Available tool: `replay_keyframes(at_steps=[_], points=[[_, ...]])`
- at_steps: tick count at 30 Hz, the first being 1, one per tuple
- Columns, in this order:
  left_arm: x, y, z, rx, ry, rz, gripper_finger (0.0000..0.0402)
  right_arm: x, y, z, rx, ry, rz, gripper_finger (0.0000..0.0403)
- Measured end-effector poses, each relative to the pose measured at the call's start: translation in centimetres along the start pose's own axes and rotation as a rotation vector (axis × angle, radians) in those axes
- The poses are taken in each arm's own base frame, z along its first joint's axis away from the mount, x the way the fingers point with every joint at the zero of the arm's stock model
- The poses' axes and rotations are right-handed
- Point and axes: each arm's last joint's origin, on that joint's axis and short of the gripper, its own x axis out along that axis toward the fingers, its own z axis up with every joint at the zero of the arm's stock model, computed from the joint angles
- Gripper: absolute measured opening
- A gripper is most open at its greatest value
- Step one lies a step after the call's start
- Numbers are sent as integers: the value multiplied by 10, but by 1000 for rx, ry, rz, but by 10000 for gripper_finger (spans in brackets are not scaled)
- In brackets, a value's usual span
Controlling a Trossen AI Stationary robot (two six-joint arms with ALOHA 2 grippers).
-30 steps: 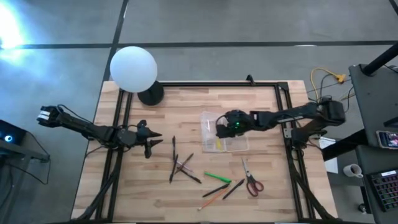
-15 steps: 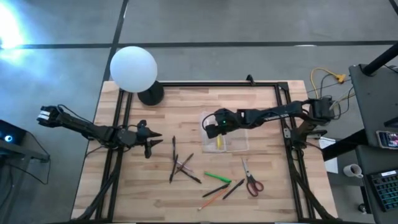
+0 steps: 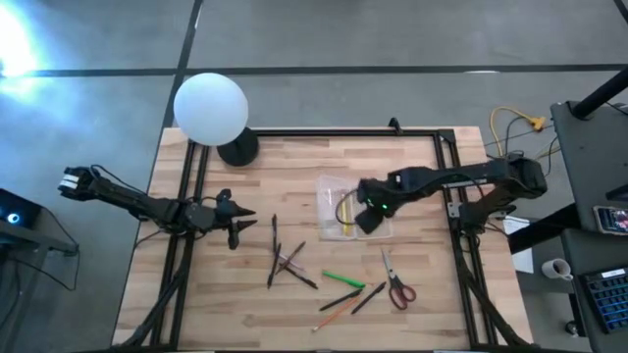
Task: Pick & place school supplies into a supply box
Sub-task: Put the black scissors into the supply box
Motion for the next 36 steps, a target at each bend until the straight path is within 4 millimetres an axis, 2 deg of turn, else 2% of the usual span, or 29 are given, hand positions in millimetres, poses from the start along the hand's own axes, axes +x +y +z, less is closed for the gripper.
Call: replay_keyframes(at_steps=[8,19,25,29,36], points=[[0,0,0,0,0,0,120,3,8,-61,64,66,-21,144],[0,0,0,0,0,0,120,20,34,-139,86,150,-93,231],[0,0,0,0,0,1,120,32,50,-176,97,213,-117,241],[0,0,0,0,1,0,120,43,62,-191,128,229,-126,230],[0,0,0,0,0,1,120,58,81,-196,170,219,-168,213]])
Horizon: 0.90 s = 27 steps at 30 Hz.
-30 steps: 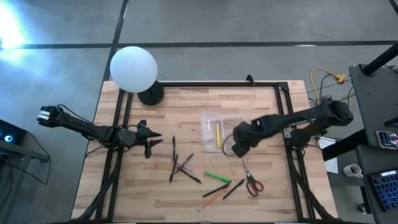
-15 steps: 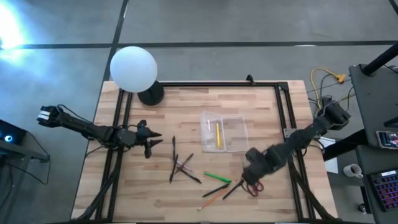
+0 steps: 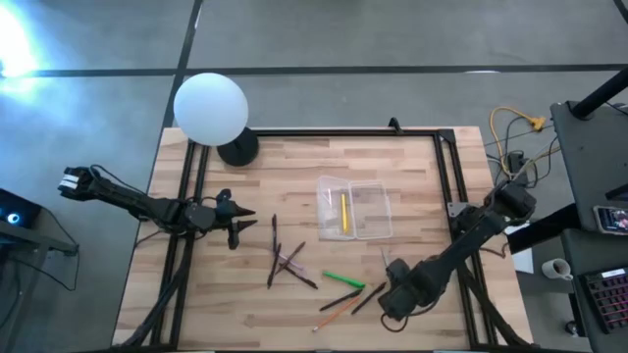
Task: Pick & place school supplies into a supply box
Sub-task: Put the black scissors into the supply box
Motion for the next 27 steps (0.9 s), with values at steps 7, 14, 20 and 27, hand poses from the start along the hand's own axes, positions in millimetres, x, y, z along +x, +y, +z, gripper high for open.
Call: replay_keyframes(at_steps=[7,14,20,27], points=[[0,0,0,0,0,0,120,15,18,-2,17,-3,-32,207],[0,0,0,0,0,0,120,24,24,-3,53,6,-69,203],[0,0,0,0,0,0,120,21,14,-2,81,-13,-136,177],[0,0,0,0,-1,0,120,21,16,-2,70,3,-109,167]])
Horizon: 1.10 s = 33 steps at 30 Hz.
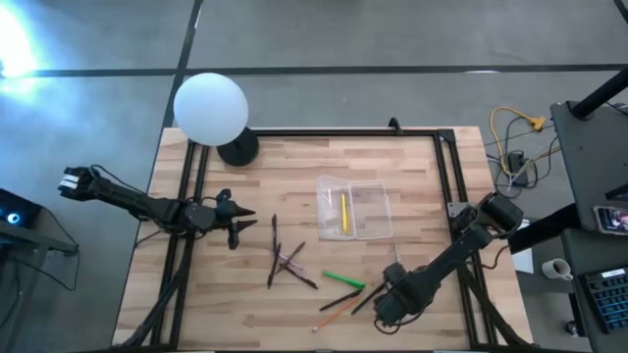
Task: Pick & place school supplies into a supply box
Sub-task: Put the black scissors into the supply box
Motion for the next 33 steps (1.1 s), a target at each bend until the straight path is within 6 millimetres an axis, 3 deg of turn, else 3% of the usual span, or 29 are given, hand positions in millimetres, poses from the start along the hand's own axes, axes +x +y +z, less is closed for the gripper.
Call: replay_keyframes(at_steps=[9,18,33], points=[[0,0,0,0,0,0,120,-20,5,-3,-28,-39,81,203],[0,0,0,0,0,0,120,-14,-5,1,102,-85,11,232],[0,0,0,0,0,0,120,-3,-8,3,175,-71,-16,165]])
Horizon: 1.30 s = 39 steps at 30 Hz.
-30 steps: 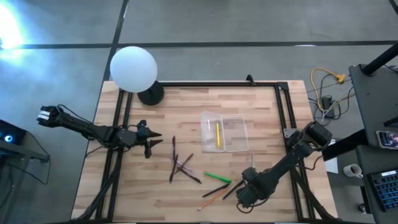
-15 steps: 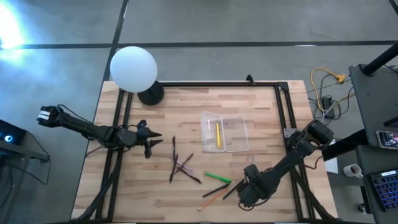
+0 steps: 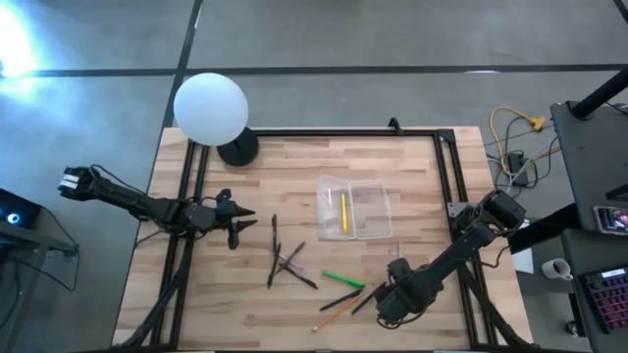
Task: Pick & place school supplies into a supply box
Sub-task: Put the black scissors into the supply box
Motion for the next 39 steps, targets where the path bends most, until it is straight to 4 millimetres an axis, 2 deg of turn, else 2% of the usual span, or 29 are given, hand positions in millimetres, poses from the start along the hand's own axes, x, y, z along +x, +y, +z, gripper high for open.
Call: replay_keyframes(at_steps=[8,15,23,34,39], points=[[0,0,0,0,0,0,120,-11,2,-5,-19,20,53,145],[0,0,0,0,0,0,120,-13,-1,-9,45,7,66,172],[0,0,0,0,0,0,120,-1,-6,-6,109,-12,31,178],[0,0,0,0,0,0,120,22,-11,-1,125,23,80,136],[0,0,0,0,0,0,120,24,-15,1,141,6,59,109]])
